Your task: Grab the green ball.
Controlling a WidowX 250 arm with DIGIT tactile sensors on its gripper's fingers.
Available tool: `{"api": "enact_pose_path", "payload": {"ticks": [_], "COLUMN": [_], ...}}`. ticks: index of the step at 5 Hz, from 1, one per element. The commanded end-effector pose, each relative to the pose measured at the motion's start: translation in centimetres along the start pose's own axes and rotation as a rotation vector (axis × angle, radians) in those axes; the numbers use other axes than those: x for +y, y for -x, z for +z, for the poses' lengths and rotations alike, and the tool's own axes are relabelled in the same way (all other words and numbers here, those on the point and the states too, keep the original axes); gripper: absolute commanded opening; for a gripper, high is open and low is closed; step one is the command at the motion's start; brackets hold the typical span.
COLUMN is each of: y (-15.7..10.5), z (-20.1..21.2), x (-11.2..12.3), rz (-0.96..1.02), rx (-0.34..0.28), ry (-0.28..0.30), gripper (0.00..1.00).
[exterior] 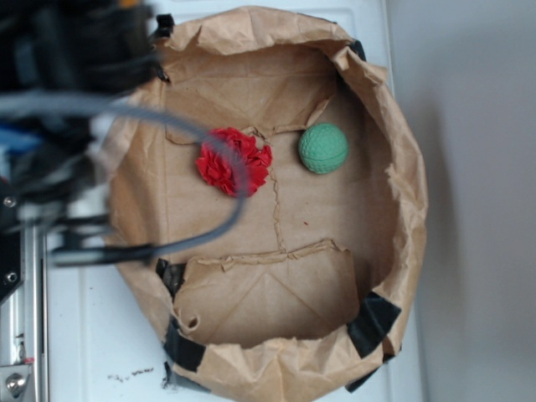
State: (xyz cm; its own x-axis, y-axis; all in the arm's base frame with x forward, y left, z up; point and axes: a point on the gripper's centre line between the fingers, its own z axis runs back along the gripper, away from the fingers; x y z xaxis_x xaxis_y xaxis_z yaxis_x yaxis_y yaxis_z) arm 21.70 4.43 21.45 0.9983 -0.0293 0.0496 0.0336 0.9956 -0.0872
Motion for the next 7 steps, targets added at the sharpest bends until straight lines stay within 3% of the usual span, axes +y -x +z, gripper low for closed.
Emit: {"api": "enact_pose_path", "payload": {"ticks": [1,3,4,5,6,7], "y": [-2.7,-2.7,-4.1,-4.7,-5.1,-5.7], "z": [-0.4,-0.4,-5.5,-9.3,-11.2,-11.2], "x": [2.0,2.0,0.8,-1.1,-2.5,-1.2], "rz": [-0.017,-0.017,-0.102,-0.150,-0.130,-0.112], "rx": [-0.073,-0.073,0.042,0.042,-0.017,-0.121], "ry": [-0.016,-0.016,-0.196,-0.272,-0.224,-0.173], "gripper": [1.00,1.00,1.00,1.00,1.00,1.00]}}
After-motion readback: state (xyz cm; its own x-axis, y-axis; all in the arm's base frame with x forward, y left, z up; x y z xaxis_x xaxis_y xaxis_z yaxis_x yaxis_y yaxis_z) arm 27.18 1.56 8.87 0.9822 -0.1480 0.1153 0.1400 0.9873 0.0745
